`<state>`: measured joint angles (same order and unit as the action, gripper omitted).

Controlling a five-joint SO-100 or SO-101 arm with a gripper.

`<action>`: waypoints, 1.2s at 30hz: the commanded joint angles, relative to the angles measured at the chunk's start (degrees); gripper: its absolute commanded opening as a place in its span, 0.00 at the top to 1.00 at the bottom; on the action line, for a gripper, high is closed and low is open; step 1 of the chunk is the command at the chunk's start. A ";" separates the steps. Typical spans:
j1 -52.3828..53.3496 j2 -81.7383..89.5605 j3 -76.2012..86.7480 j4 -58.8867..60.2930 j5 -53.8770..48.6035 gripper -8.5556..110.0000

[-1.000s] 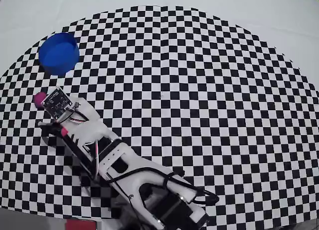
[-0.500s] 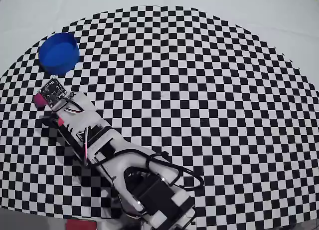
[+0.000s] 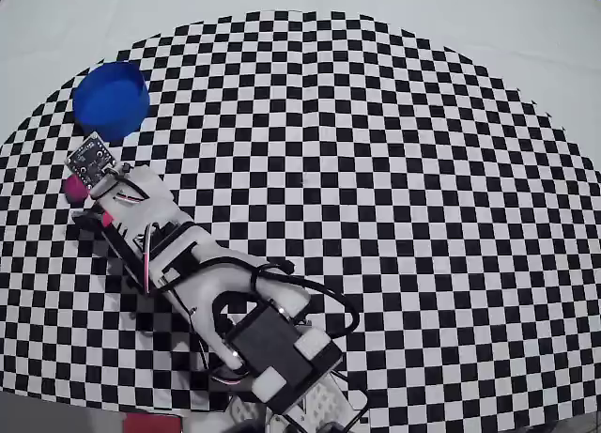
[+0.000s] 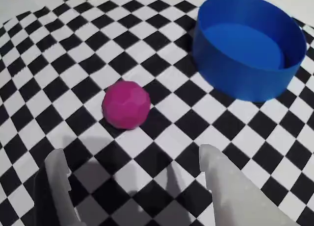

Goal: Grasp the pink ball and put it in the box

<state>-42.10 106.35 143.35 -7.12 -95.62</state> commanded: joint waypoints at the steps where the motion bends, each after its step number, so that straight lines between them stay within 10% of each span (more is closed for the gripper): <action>1: -0.09 -1.05 -3.78 -1.14 0.26 0.66; 36: -0.79 -20.57 -22.15 1.93 0.26 0.66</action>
<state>-42.63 85.61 124.37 -5.80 -95.62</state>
